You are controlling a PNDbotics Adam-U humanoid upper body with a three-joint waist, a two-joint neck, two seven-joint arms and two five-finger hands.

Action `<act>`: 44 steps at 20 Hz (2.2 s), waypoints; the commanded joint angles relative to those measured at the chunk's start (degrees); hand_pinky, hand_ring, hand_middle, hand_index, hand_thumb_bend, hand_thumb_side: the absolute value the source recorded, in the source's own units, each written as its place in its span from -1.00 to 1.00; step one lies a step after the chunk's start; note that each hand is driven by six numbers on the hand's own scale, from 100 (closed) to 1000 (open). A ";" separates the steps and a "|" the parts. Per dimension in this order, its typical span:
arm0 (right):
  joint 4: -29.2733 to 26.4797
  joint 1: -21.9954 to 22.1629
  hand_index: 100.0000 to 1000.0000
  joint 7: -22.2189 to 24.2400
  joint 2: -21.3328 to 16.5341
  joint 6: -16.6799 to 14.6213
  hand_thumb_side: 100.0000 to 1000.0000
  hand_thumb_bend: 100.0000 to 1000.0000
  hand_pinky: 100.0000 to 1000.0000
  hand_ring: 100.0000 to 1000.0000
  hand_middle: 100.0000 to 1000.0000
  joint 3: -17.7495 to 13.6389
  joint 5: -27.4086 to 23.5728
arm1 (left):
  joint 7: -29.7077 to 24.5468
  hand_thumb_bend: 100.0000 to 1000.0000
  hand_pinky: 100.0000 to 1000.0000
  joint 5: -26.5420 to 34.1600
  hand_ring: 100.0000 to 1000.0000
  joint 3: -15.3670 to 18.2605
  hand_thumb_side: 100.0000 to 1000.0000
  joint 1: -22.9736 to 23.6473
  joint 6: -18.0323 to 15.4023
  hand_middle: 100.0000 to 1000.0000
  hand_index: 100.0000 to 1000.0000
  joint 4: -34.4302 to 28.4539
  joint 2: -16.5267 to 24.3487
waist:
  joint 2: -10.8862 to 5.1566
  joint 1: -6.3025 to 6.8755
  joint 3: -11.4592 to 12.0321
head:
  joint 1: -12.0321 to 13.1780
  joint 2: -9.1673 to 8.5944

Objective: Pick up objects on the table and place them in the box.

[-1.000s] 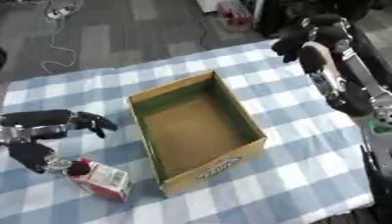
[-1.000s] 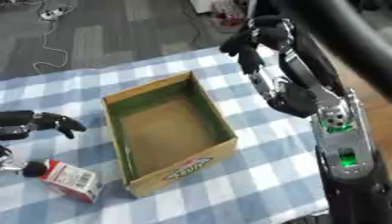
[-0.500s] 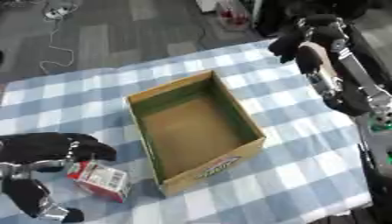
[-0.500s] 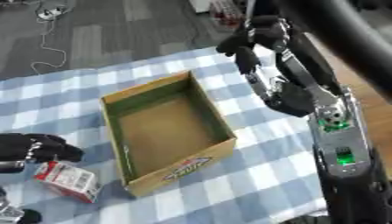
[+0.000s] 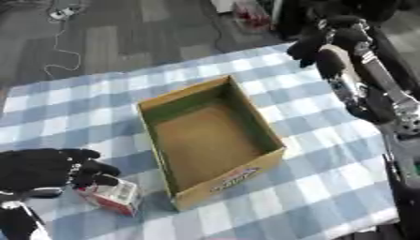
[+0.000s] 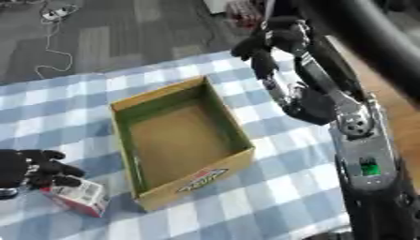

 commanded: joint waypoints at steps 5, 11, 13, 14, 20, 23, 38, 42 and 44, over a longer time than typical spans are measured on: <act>-0.77 -0.64 0.30 0.29 -1.02 -0.15 1.00 -1.00 -0.35 -0.25 -0.08 0.08 -0.38 | -6.74 -0.21 1.00 -3.55 0.77 -0.09 0.73 -0.37 -9.39 0.91 0.98 1.15 1.65 | -0.40 0.08 -0.15 | -0.49 -0.26; -0.77 -0.71 0.30 0.47 -0.96 -0.22 1.00 -1.00 -0.35 -0.24 -0.08 0.19 -0.51 | -6.23 -0.22 1.00 -5.39 0.82 -0.77 0.75 -1.41 -9.99 0.93 0.97 3.39 0.65 | -0.39 0.07 -0.33 | -0.60 -0.26; -0.77 -0.75 0.30 0.50 -0.92 -0.24 1.00 -1.00 -0.35 -0.24 -0.08 0.20 -0.55 | -5.97 -0.22 1.00 -5.62 0.84 -0.91 0.75 -1.84 -10.11 0.94 0.97 3.94 0.30 | -0.40 0.08 -0.38 | -0.59 -0.26; -0.77 -0.77 0.30 0.50 -0.90 -0.24 1.00 -1.00 -0.35 -0.24 -0.08 0.19 -0.57 | -5.84 -0.23 1.00 -5.64 0.84 -0.95 0.76 -2.01 -10.16 0.93 0.97 4.11 0.15 | -0.41 0.08 -0.40 | -0.59 -0.26; -0.77 -0.81 0.30 0.44 -0.88 -0.25 1.00 -1.00 -0.35 -0.24 -0.08 0.10 -0.58 | -4.39 -0.25 1.00 -4.25 0.82 0.01 0.77 -2.28 -9.90 0.92 0.97 3.16 0.07 | -0.47 0.14 -0.36 | -0.81 -0.26; -0.77 -0.72 0.30 0.44 -0.98 -0.24 1.00 -1.00 -0.35 -0.24 -0.08 0.09 -0.57 | -3.82 -0.26 1.00 -2.81 0.82 0.97 0.78 -2.33 -9.15 0.93 0.97 1.49 0.56 | -0.51 0.13 -0.21 | -0.94 -0.26; -0.77 -0.84 0.29 0.56 -0.84 -0.39 1.00 -1.00 -0.35 -0.24 -0.08 0.16 -0.80 | -11.95 -0.14 1.00 -4.22 1.00 0.57 0.89 -4.32 -4.31 1.00 1.00 3.54 -0.26 | -0.56 0.13 -0.47 | -0.68 -0.26; -0.77 -0.93 0.29 0.59 -0.80 -0.45 1.00 -1.00 -0.35 -0.24 -0.08 0.21 -0.89 | -12.80 -0.12 1.00 -4.63 1.00 0.31 0.88 -5.23 -3.59 1.00 1.00 4.15 -0.94 | -0.60 0.16 -0.56 | -0.77 -0.26; -0.77 -0.97 0.29 0.65 -0.77 -0.50 1.00 -1.00 -0.35 -0.24 -0.08 0.27 -0.93 | -13.07 -0.13 1.00 -4.45 1.00 0.04 0.87 -5.77 -3.68 1.00 1.00 4.39 -1.47 | -0.61 0.16 -0.61 | -0.78 -0.26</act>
